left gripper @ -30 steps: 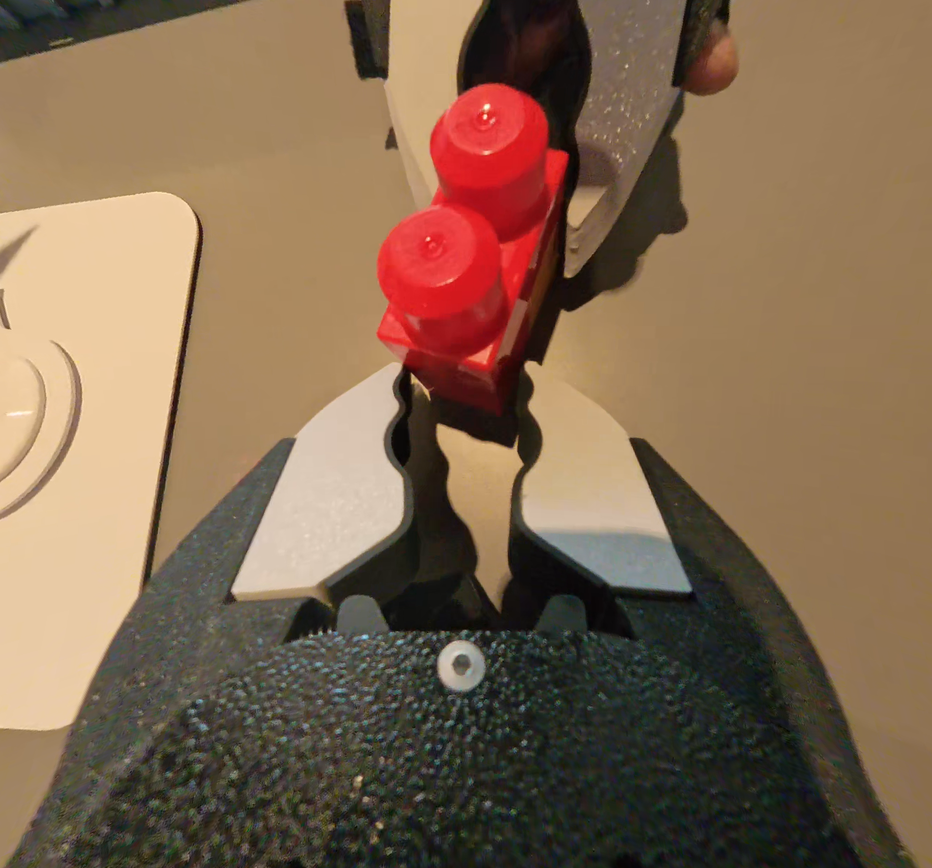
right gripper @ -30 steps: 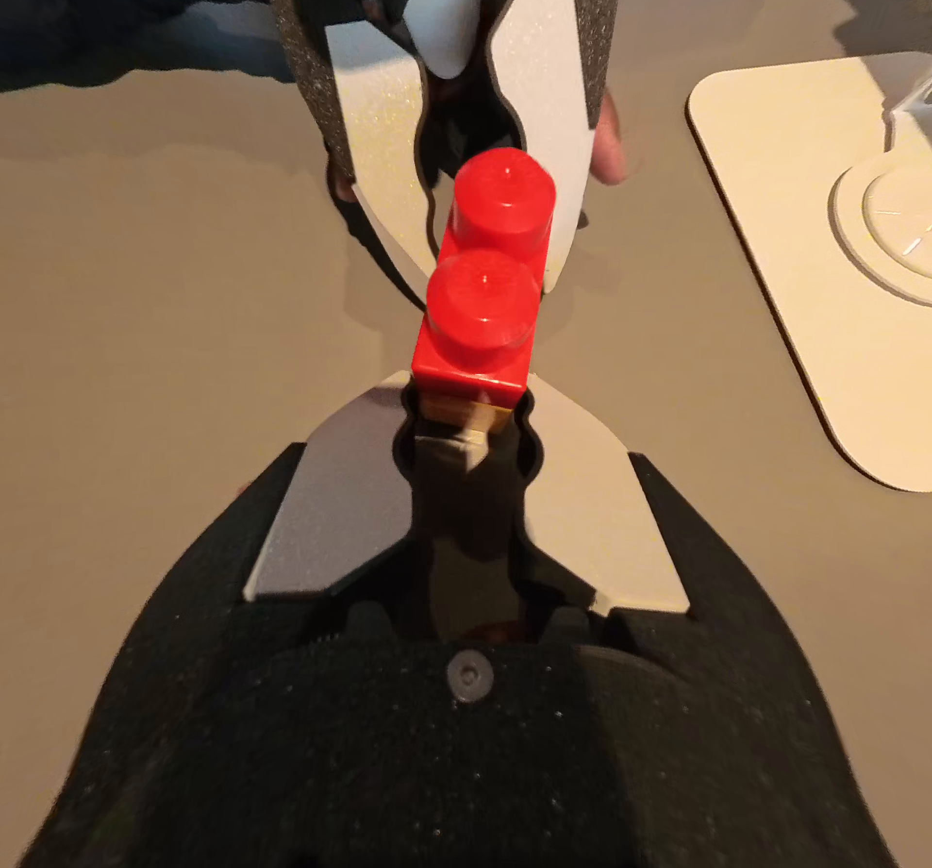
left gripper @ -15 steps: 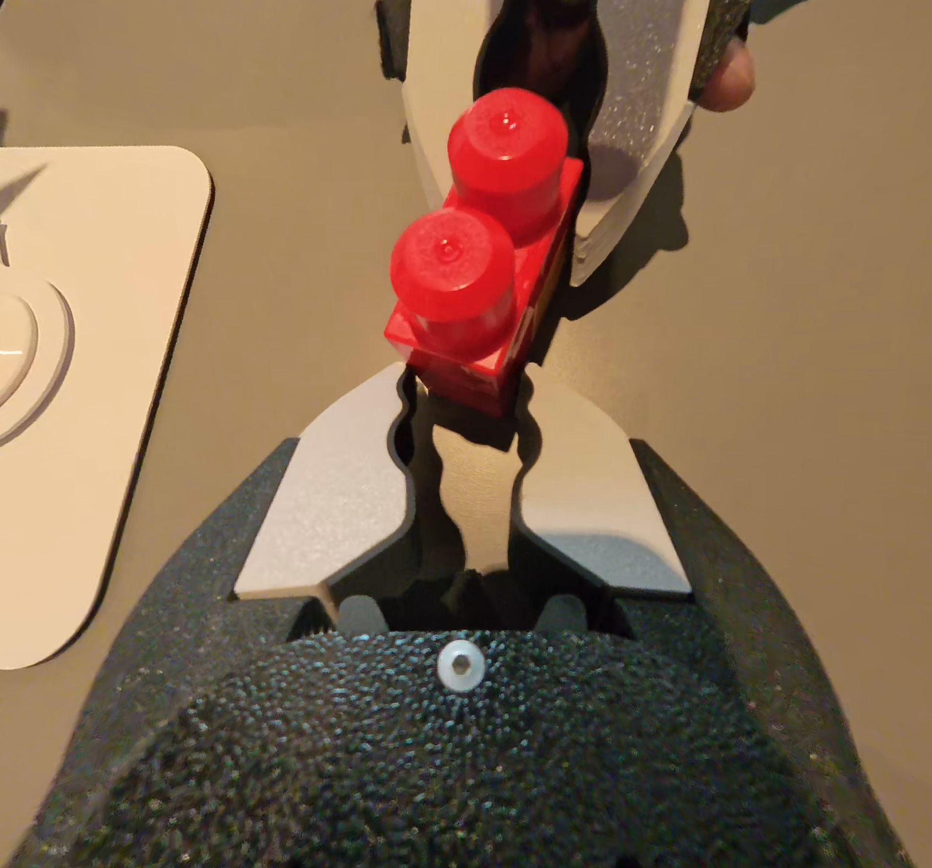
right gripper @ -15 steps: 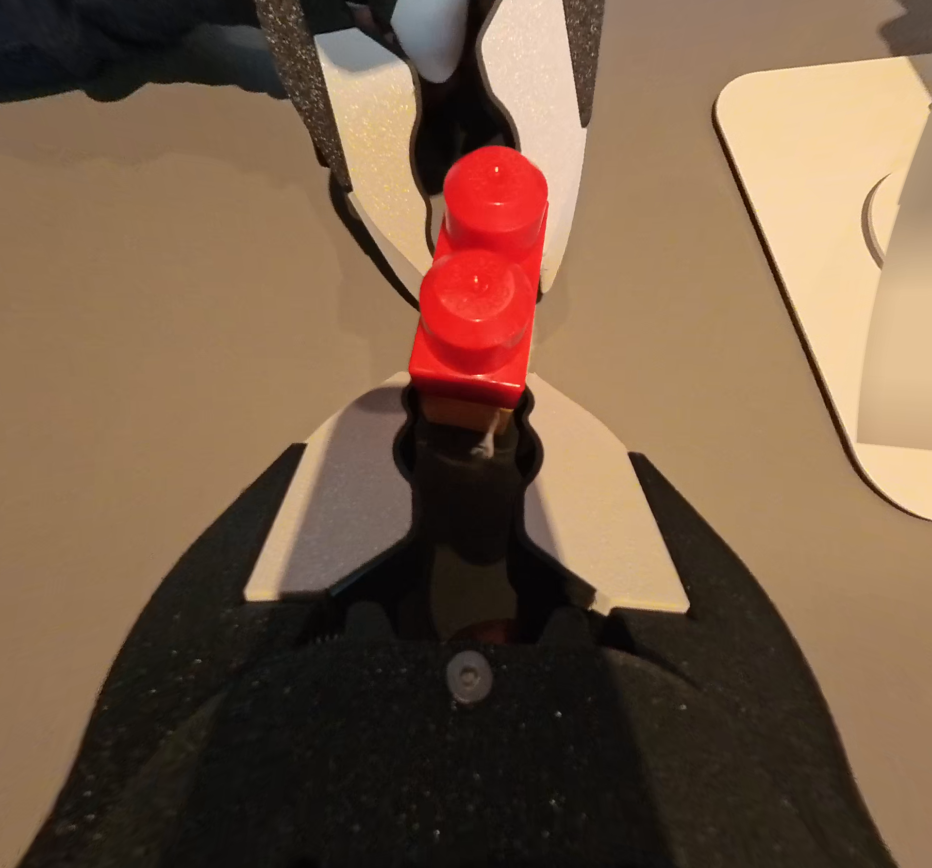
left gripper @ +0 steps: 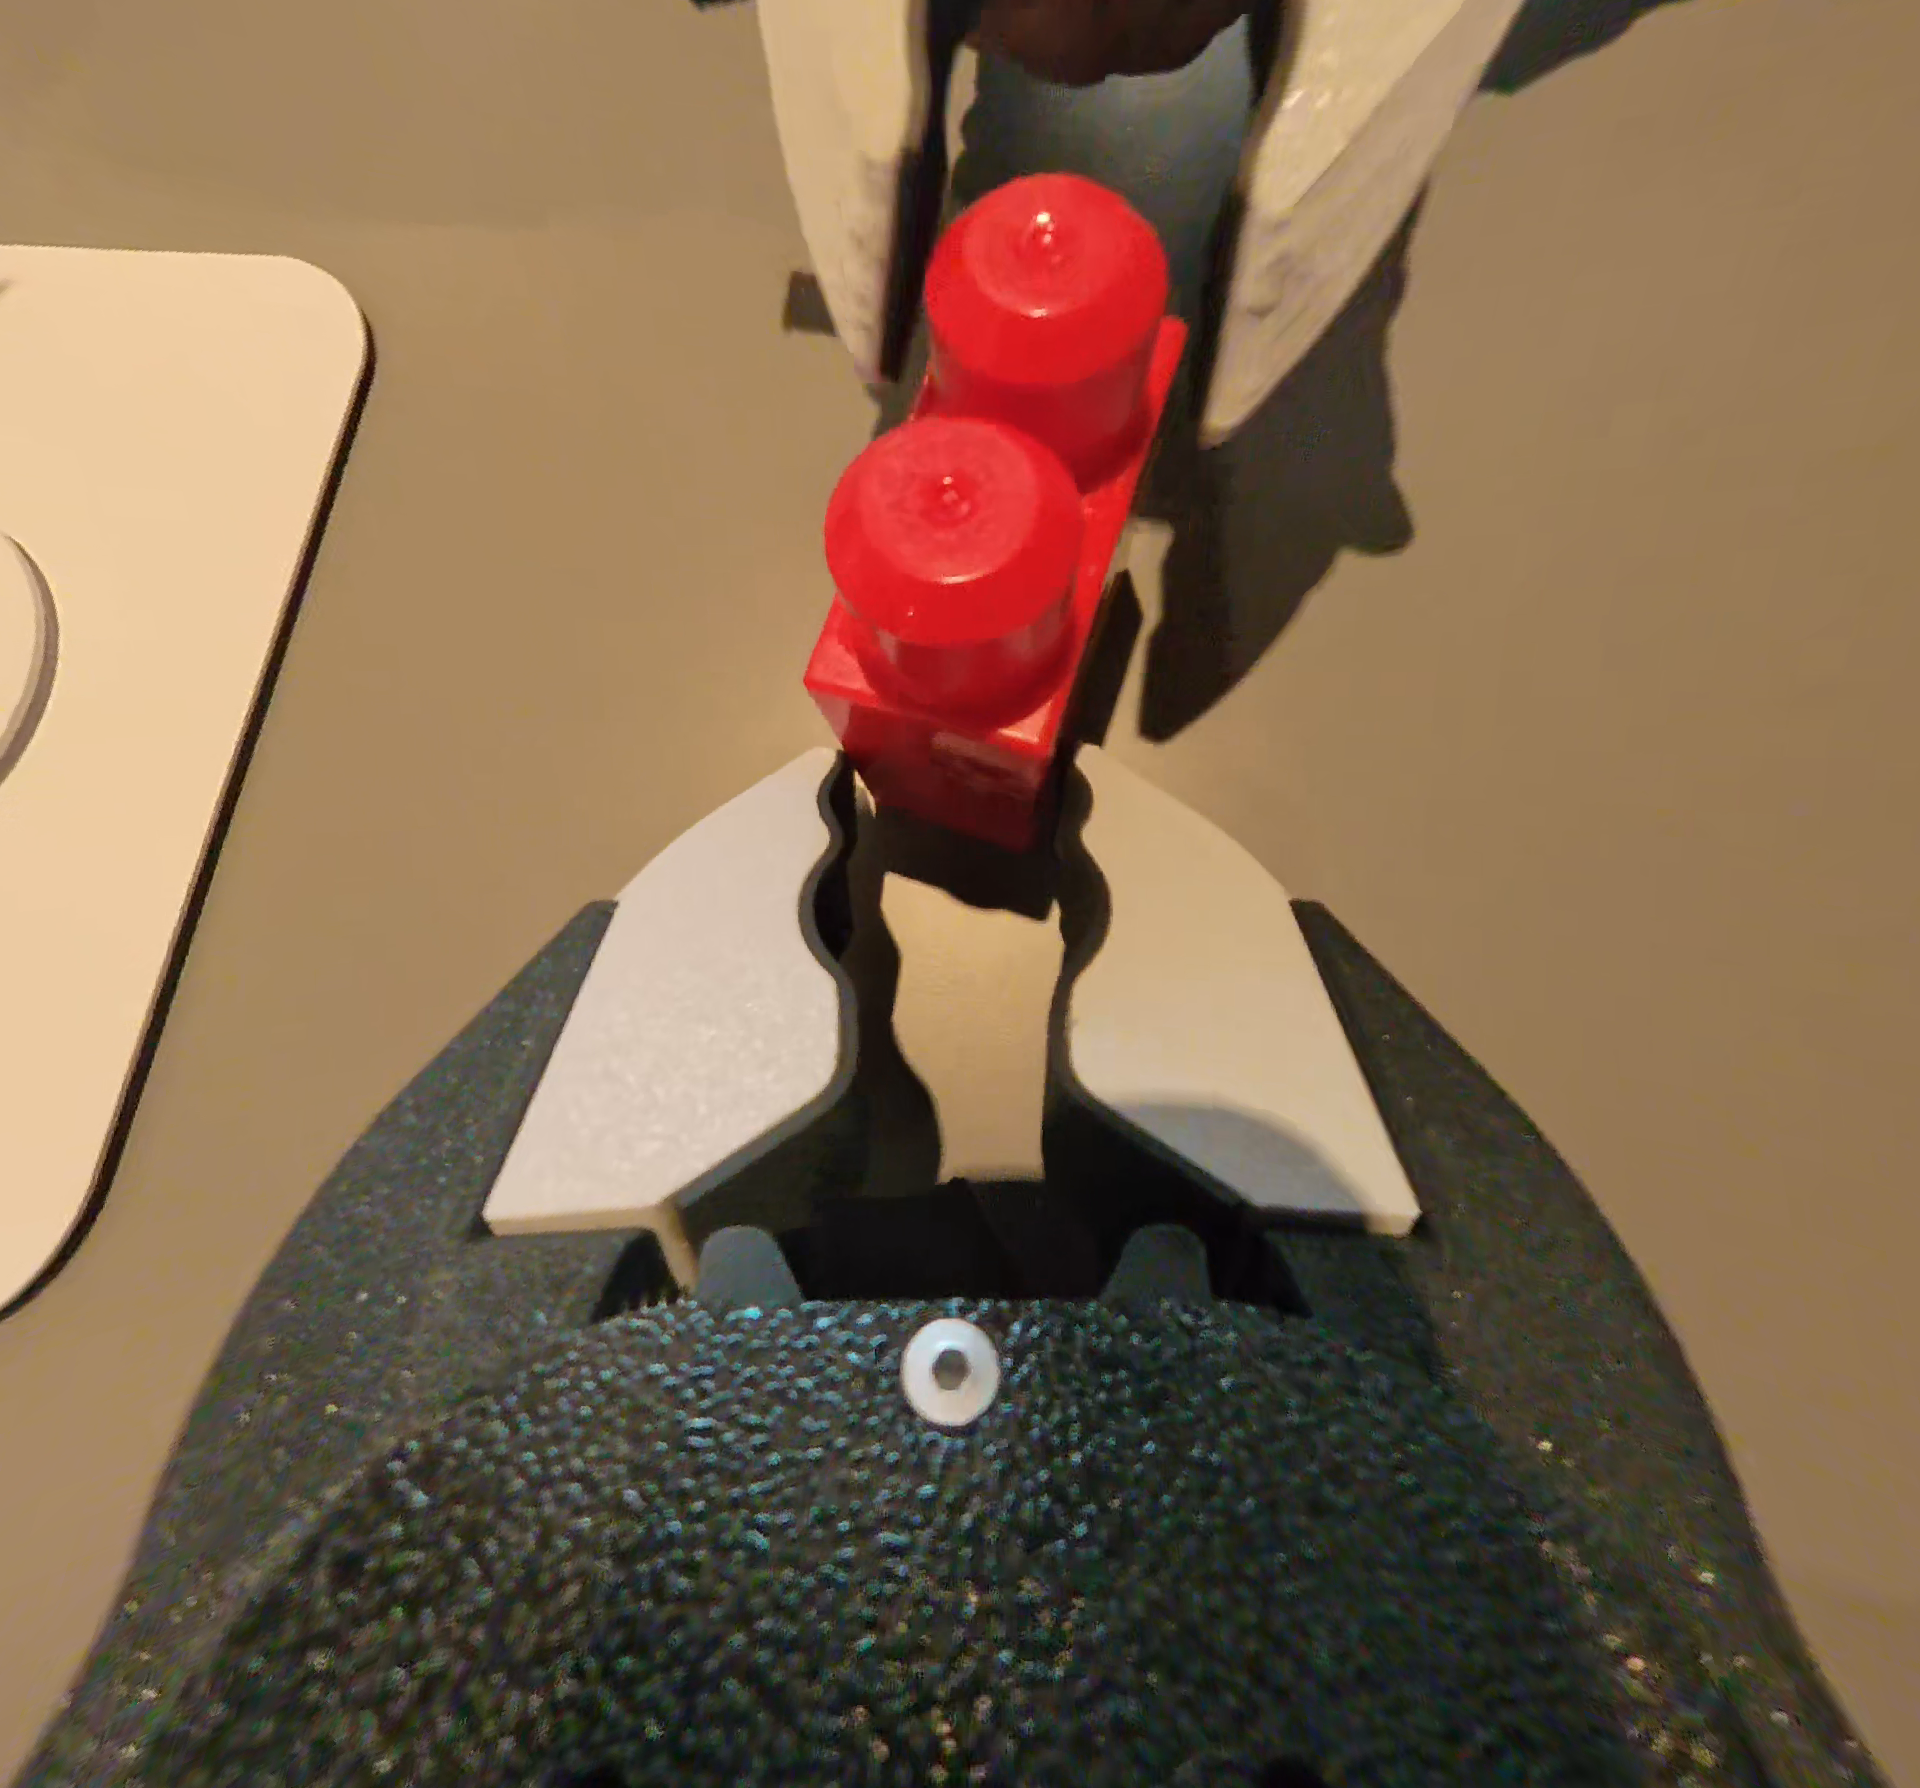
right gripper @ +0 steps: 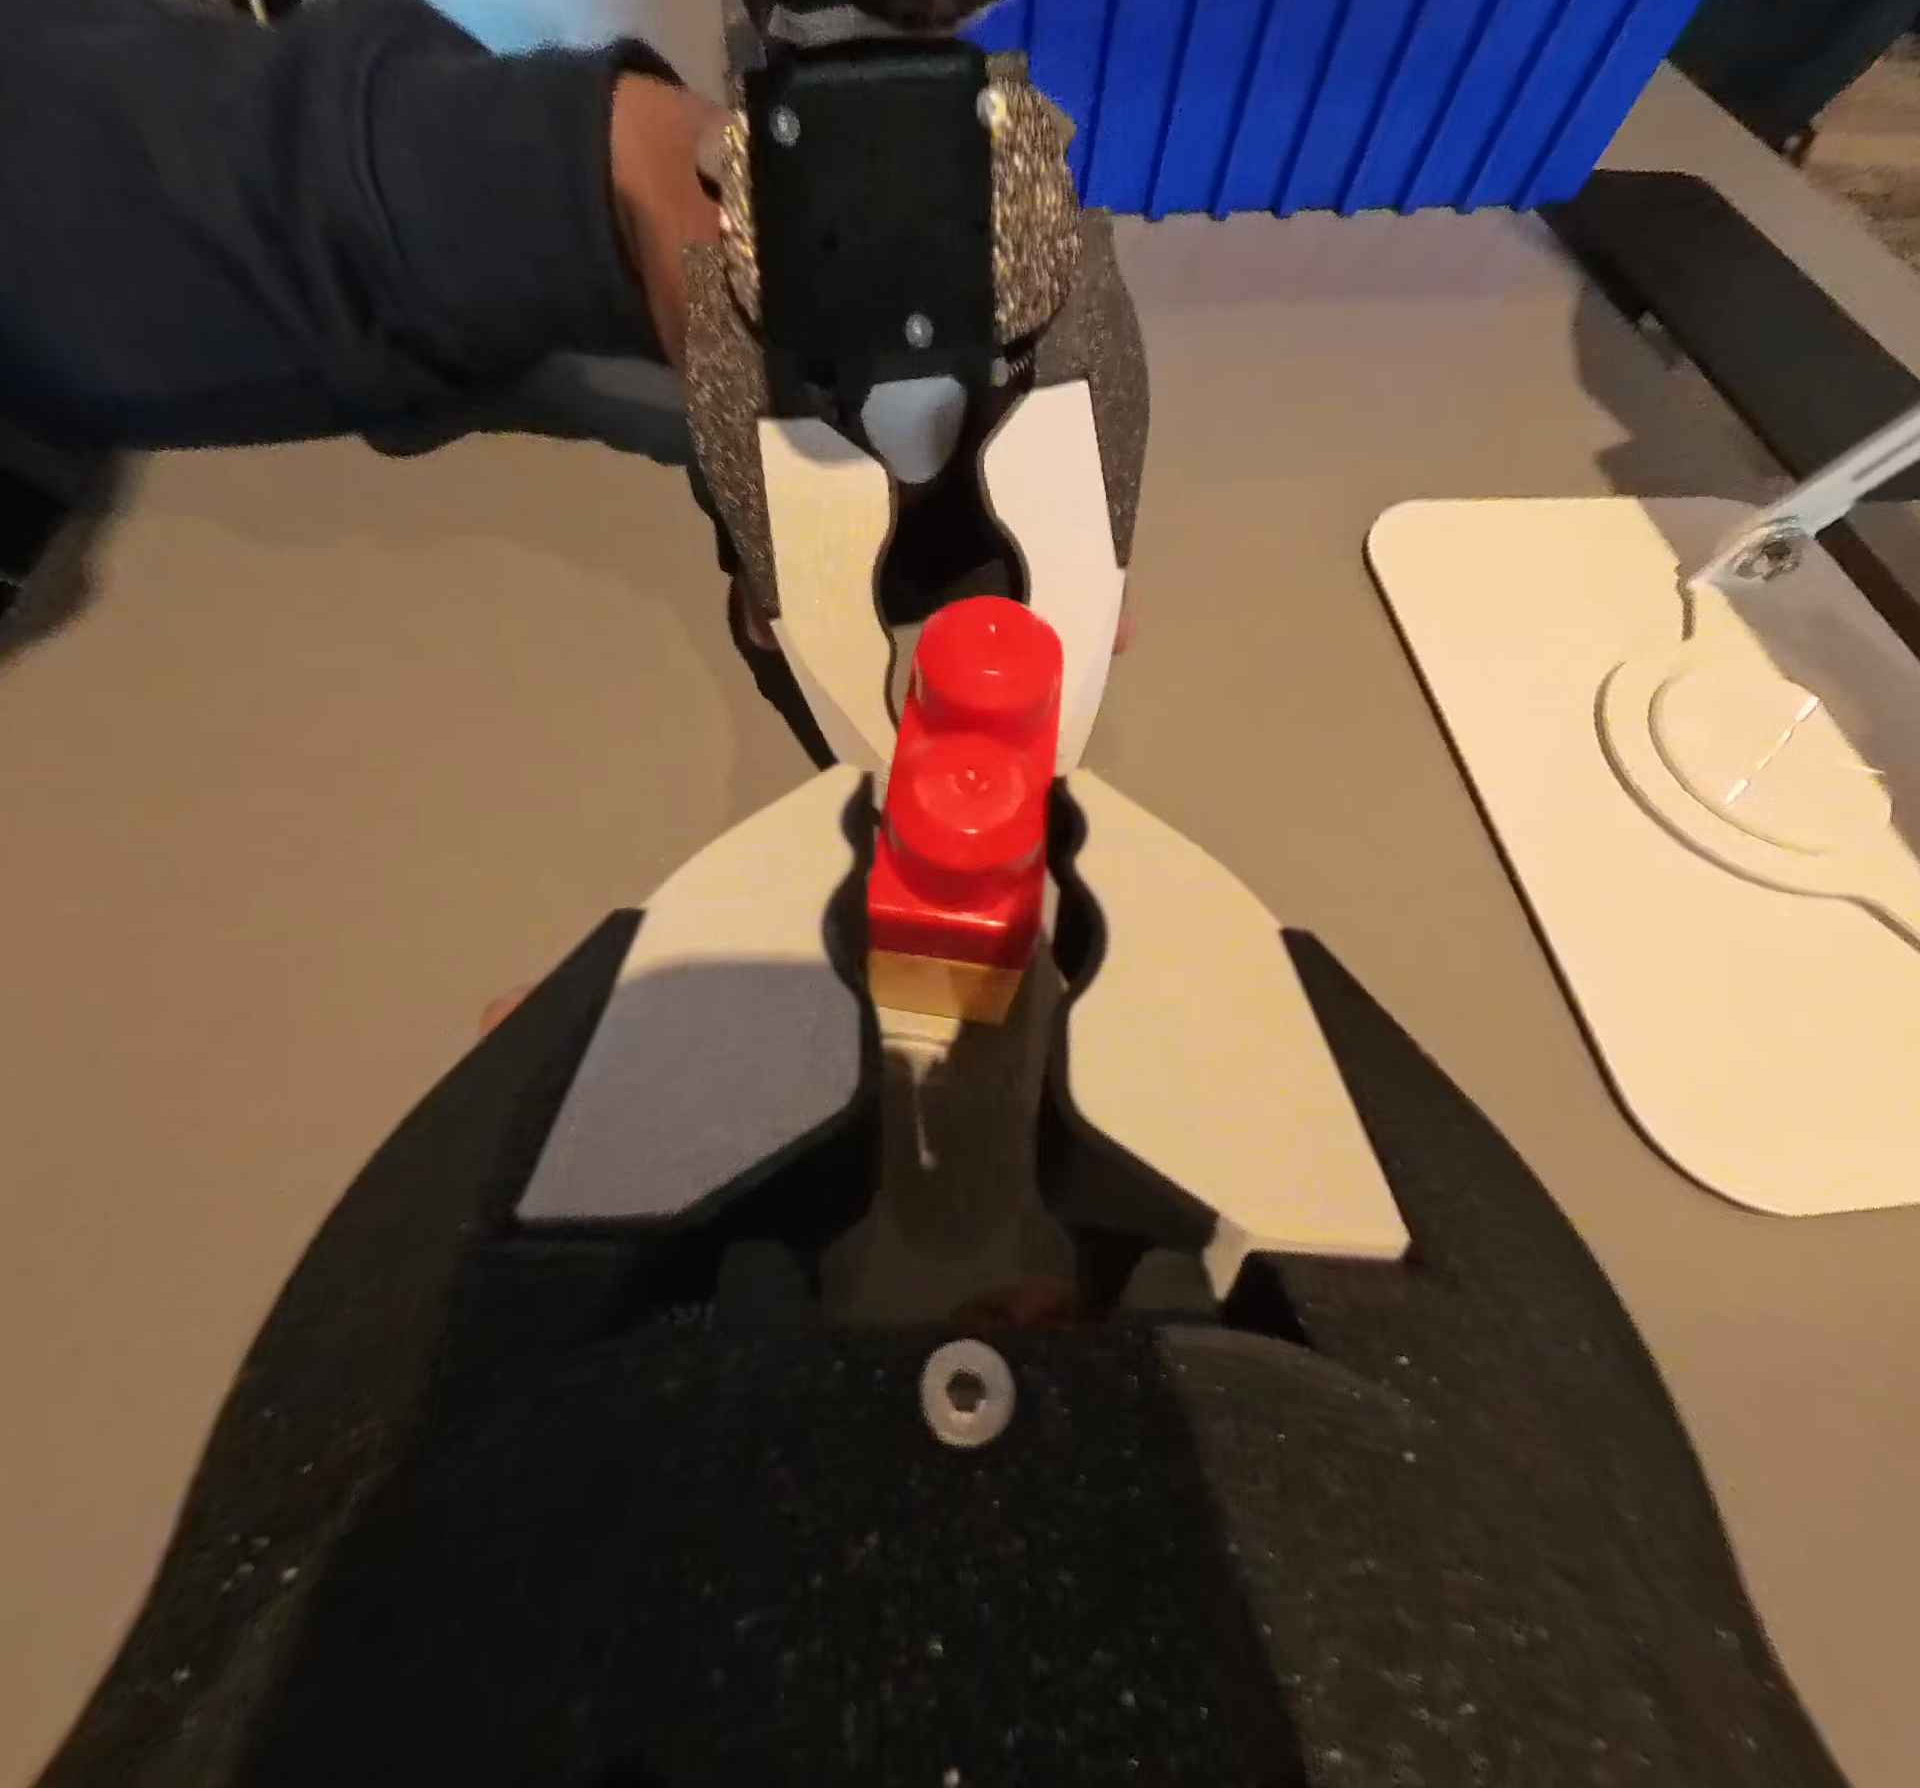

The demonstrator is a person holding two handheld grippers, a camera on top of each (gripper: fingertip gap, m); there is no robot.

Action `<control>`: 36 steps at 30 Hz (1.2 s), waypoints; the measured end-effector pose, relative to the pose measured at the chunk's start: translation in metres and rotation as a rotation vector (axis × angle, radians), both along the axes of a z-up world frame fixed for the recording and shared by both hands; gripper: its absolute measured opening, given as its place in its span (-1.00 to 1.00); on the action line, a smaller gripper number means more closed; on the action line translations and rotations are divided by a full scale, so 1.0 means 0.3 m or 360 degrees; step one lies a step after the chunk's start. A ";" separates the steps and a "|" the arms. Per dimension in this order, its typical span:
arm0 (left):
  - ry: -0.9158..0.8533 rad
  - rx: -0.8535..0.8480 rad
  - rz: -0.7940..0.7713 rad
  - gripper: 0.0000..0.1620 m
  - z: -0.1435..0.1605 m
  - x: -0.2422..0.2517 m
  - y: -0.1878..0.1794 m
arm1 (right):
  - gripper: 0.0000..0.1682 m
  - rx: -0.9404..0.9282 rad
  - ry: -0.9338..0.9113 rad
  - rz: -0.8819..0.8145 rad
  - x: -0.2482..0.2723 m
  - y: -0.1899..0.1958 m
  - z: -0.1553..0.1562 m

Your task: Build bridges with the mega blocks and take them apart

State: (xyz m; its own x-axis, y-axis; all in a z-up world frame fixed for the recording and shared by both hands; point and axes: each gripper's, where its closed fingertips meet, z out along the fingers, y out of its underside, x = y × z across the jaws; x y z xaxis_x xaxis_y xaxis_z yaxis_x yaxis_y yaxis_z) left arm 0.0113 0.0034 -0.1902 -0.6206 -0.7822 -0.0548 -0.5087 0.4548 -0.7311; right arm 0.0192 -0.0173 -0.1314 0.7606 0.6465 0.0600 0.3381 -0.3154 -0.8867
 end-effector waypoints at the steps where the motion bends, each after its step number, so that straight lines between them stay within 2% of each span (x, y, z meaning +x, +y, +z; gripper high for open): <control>1: 0.0001 0.0000 -0.0003 -0.55 0.000 -0.001 -0.003 | -0.65 -0.0005 -0.0034 -0.0014 -0.001 0.004 -0.010; 16: 0.0028 -0.0012 0.0044 -0.55 -0.003 -0.003 -0.005 | -0.62 -0.0096 0.0136 -0.0046 -0.004 0.007 -0.025; 21: 0.0036 -0.0059 -0.0050 -0.52 0.006 -0.035 0.004 | -0.63 -0.0112 0.0134 -0.0031 -0.006 0.010 -0.024; 23: -0.0020 -0.0180 -0.0114 -0.52 0.040 -0.067 0.017 | -0.63 -0.0112 0.0125 -0.0016 -0.006 0.011 -0.023; 28: -0.0395 -0.0537 -0.0157 -0.53 0.209 -0.037 -0.002 | -0.64 -0.0112 0.0166 0.0012 -0.007 0.018 -0.022; 32: -0.0346 -0.0412 -0.0167 -0.60 0.158 -0.002 -0.020 | -0.63 -0.0111 0.0185 0.0027 -0.011 0.020 -0.022; 36: -0.0345 -0.0397 -0.0180 -0.60 0.155 0.001 -0.022 | -0.63 -0.0123 0.0222 0.0033 -0.010 0.020 -0.023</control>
